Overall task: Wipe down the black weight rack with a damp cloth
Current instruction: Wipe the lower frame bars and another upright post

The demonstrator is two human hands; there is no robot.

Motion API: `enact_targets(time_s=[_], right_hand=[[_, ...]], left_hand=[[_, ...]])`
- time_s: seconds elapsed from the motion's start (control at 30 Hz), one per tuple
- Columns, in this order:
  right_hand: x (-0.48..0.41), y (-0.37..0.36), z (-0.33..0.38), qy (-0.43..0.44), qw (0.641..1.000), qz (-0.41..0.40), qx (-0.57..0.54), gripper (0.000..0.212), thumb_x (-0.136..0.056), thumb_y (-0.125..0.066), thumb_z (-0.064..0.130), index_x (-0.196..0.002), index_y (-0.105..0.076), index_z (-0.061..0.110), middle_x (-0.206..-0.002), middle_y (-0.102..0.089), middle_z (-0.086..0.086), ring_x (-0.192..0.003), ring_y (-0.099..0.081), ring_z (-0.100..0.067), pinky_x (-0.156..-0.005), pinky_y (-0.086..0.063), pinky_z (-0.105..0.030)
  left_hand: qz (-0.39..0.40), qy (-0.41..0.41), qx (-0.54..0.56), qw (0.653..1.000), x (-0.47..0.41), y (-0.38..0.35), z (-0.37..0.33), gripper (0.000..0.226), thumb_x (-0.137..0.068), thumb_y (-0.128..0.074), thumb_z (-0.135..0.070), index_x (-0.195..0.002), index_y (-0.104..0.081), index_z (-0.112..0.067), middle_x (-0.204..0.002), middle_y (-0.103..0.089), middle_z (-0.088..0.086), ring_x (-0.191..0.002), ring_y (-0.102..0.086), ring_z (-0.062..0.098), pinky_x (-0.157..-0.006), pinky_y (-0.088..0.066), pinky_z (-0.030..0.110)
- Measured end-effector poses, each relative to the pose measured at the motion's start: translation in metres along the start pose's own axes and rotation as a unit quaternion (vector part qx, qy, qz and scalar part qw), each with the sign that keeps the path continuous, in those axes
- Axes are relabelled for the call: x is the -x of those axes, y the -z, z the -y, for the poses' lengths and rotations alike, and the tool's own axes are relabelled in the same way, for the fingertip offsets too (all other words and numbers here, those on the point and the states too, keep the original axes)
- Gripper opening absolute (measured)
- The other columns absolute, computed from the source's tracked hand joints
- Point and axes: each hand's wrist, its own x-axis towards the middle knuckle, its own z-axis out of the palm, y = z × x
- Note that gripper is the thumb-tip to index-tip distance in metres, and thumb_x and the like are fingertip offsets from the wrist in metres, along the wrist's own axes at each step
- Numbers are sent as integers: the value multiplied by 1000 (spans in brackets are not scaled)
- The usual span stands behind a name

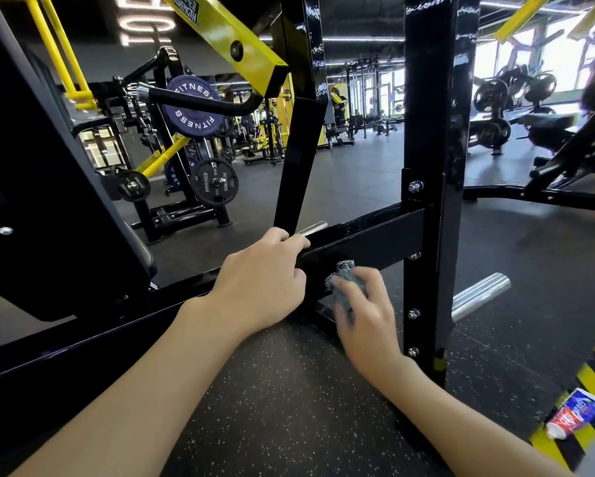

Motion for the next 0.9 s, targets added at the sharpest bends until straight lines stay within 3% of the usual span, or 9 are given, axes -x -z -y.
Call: enact_targets(time_s=[0.1,0.23,0.27,0.37,0.5,0.63,0.77,0.87,0.9], right_hand=[[-10,3,-2,-125,990,-57,-7,20,-88,-64,-5,-106,-68,2,-111,-50,-9,-95,-54,-18,-71,-56,-39],[-8,5,12,45,998,31,8,20,-85,-64,-7,-103,-68,0,-106,-54,-15,-89,-56,-28,-66,-52,-36],[-16,7,9,33,999,21,-2,21,-85,-64,-8,-103,-68,1,-106,-53,-13,-88,-55,-25,-65,-52,-35],[-43,6,12,-140,986,-88,-29,24,-83,-64,-10,-104,-66,2,-108,-49,-7,-90,-53,-19,-70,-53,-39],[-42,7,17,68,998,-8,16,23,-81,-61,-9,-102,-67,0,-107,-54,-18,-91,-57,-34,-71,-52,-38],[-46,8,19,-83,995,-58,0,27,-80,-64,-10,-103,-67,1,-109,-53,-14,-94,-57,-29,-73,-54,-39],[-22,4,18,93,995,16,21,18,-87,-58,-3,-101,-69,-1,-109,-52,-13,-94,-56,-29,-73,-49,-29],[-17,1,17,-96,995,-39,-4,23,-82,-65,-10,-103,-68,0,-110,-53,-15,-95,-57,-27,-73,-55,-37],[-11,-1,21,-98,995,-30,2,22,-82,-67,-10,-102,-67,-1,-109,-53,-16,-93,-56,-27,-72,-54,-35]], left_hand=[[-11,-10,-45,999,2,-1,1,50,-92,-40,-21,-141,-49,-31,-133,-51,0,-115,-51,25,-102,-38,38],[-11,-22,-82,996,3,-2,4,54,-89,-41,-20,-142,-46,-32,-135,-51,-1,-118,-50,26,-103,-34,39],[-7,-23,-78,997,4,-2,5,57,-89,-42,-19,-145,-43,-34,-138,-50,-2,-119,-49,26,-104,-34,39],[-13,-34,-84,996,6,-3,7,65,-86,-38,-22,-150,-37,-36,-144,-47,-4,-120,-49,24,-105,-34,36],[-17,-36,-95,995,6,-4,7,65,-87,-45,-21,-150,-35,-36,-145,-46,-5,-121,-49,24,-103,-34,36],[-15,-37,-109,993,10,-3,4,65,-86,-46,-21,-150,-34,-31,-142,-48,-4,-120,-50,23,-101,-36,34],[-8,-7,-95,995,14,5,1,57,-90,-47,-18,-145,-38,-26,-141,-49,-8,-120,-53,24,-94,-40,33],[11,11,-55,998,15,9,1,56,-88,-45,-11,-142,-45,-26,-147,-43,-8,-127,-50,25,-98,-42,37],[12,11,-58,998,14,8,1,55,-88,-45,-11,-140,-47,-25,-147,-42,-5,-127,-48,26,-100,-41,38]])
